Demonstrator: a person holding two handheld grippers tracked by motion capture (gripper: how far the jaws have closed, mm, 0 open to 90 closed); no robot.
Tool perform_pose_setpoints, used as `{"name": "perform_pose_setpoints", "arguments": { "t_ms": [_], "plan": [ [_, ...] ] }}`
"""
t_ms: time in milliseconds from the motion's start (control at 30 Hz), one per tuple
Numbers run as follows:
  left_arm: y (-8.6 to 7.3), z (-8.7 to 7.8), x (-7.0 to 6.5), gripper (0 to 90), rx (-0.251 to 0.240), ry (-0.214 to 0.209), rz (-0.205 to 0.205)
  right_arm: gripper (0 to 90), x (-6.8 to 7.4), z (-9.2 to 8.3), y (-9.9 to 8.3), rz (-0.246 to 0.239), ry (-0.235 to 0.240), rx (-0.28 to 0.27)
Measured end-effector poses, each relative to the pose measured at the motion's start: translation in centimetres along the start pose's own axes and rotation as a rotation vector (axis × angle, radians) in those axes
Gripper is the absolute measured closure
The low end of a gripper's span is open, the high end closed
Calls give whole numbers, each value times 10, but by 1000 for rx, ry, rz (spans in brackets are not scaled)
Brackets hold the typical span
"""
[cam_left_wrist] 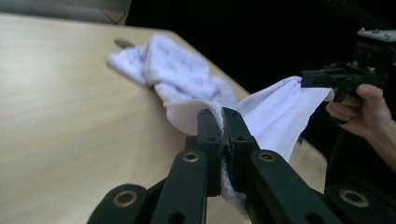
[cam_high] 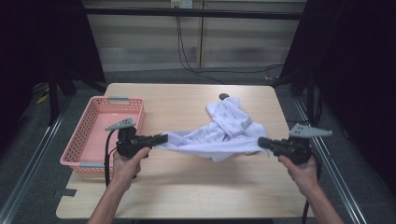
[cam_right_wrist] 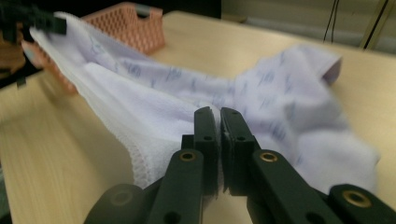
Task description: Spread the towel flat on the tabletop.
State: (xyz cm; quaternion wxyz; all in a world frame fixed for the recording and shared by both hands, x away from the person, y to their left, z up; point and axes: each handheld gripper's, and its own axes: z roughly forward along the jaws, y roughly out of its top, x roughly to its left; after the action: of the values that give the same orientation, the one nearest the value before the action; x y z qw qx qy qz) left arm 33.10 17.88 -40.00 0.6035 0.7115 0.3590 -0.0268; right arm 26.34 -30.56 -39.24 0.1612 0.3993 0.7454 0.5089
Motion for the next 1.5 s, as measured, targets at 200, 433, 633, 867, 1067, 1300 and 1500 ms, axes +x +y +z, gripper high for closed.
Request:
{"name": "perform_pose_setpoints", "arguments": {
  "t_ms": [200, 433, 633, 867, 1067, 1300, 1500],
  "plan": [
    [47, 3, -13, 878, -66, 24, 57, 864, -22, -2, 64, 22, -66, -111],
    [116, 0, -24, 879, -164, 87, 113, 867, -39, -9, 136, 21, -161, -216],
    [171, -10, -51, 879, -237, 128, 208, 871, -42, -23, 194, 7, -222, -304],
    [150, -30, -75, 878, -209, 130, 258, 871, -18, -46, 197, -60, -190, -332],
    [49, -32, -63, 876, -73, 77, 164, 872, 0, -39, 103, -40, -110, -198],
    [-51, -30, -57, 864, 52, 40, 83, 872, 22, -36, -16, 33, -40, -38],
    [-106, -32, -69, 783, 185, -8, 76, 851, 45, -41, -90, 67, -2, 97]
  ]
}}
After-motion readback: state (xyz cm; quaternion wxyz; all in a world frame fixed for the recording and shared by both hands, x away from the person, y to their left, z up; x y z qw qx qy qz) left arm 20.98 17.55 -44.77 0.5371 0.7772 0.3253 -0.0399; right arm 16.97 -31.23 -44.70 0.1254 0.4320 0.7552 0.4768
